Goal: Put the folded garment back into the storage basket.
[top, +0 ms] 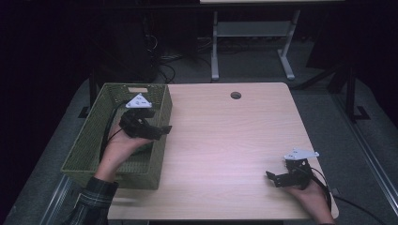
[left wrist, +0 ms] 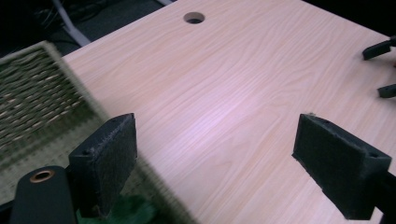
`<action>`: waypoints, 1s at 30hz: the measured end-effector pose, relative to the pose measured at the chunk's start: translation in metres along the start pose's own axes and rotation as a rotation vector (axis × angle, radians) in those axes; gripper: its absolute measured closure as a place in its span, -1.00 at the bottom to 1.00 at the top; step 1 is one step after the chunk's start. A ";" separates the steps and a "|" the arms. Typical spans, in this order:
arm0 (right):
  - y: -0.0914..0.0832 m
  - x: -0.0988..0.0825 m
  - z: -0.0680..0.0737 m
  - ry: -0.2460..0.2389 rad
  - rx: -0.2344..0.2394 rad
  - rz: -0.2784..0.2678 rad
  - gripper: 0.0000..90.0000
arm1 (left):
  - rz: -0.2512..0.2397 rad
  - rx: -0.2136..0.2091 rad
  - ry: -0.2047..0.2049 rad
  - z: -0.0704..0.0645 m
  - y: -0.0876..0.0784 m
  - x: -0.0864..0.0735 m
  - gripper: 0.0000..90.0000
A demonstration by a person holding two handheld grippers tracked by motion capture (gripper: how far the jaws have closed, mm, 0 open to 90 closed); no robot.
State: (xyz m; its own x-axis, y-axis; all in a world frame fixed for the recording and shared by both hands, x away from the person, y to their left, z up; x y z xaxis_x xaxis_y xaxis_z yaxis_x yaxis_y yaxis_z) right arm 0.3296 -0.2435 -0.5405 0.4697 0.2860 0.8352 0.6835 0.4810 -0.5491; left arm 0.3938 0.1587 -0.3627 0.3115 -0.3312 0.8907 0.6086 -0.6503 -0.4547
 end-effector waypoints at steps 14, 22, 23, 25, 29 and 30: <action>0.000 0.000 0.000 0.000 0.000 0.000 -0.98 | -0.013 -0.084 0.029 -0.059 0.041 0.004 -0.71; 0.000 0.000 0.000 -0.001 0.000 0.001 -0.98 | -0.018 -0.097 0.042 -0.087 0.069 -0.004 -0.71; 0.000 0.000 0.000 -0.001 0.000 0.003 -0.98 | -0.015 -0.097 0.044 -0.090 0.072 -0.006 -0.71; 0.000 0.000 0.000 -0.002 0.002 0.002 -0.98 | -0.008 -0.093 0.052 -0.094 0.079 -0.011 -0.71; 0.000 0.000 0.000 -0.002 0.004 0.002 -0.98 | 0.016 -0.107 0.048 -0.102 0.091 -0.024 -0.71; 0.000 0.000 0.000 -0.002 0.004 0.002 -0.98 | 0.020 -0.108 0.053 -0.103 0.094 -0.027 -0.71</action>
State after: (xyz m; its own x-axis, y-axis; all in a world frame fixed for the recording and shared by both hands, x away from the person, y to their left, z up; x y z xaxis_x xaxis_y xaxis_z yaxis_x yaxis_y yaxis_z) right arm 0.3291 -0.2433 -0.5405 0.4702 0.2887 0.8340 0.6802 0.4835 -0.5509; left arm 0.3678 0.0362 -0.4297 0.2823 -0.3788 0.8814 0.5199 -0.7118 -0.4724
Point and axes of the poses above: each handheld gripper's, and its own axes: y roughly forward along the jaws, x roughly out of its top, z roughly to its left, the point moved 8 cm from there along y, roughly forward along the jaws, and after that the axes turned 12 degrees about -z, right-handed, at the moved point
